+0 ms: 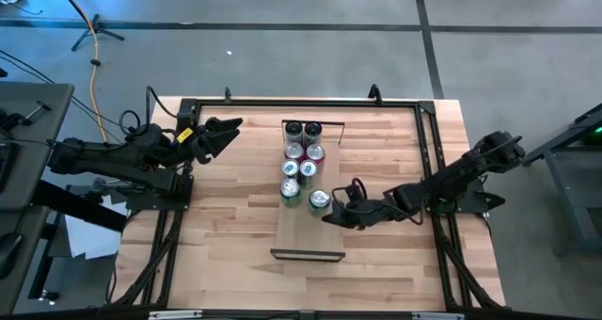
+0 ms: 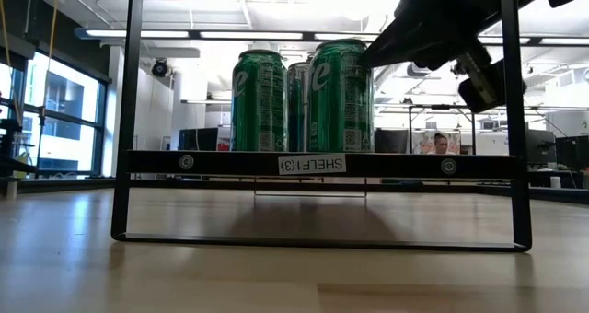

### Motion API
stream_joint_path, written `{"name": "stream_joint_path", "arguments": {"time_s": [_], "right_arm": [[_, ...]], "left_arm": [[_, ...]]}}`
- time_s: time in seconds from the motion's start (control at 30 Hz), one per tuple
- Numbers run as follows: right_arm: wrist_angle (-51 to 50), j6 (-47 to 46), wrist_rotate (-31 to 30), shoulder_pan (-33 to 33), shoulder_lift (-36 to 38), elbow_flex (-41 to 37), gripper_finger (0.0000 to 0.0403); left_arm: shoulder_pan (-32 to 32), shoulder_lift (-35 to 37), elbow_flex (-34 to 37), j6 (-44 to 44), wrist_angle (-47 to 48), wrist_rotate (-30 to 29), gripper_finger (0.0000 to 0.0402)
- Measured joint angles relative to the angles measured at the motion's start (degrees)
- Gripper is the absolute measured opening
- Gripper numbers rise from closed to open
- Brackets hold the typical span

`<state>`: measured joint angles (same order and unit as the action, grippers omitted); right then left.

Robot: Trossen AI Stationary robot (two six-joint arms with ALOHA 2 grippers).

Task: Place canned beverage on shelf
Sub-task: Put the green soda can, aligned with the other green soda can on the shelf

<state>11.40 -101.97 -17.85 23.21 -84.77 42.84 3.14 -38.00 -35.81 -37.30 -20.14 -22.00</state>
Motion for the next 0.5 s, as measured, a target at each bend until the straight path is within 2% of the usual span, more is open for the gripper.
{"name": "stream_joint_path", "arguments": {"time_s": [0.5], "right_arm": [[-2.51, 0.89, 0.12, -3.57, 0.00, -0.01, 0.0000]], "left_arm": [[0.00, 0.00, 0.00, -1.61, -0.02, 0.00, 0.0365]]}}
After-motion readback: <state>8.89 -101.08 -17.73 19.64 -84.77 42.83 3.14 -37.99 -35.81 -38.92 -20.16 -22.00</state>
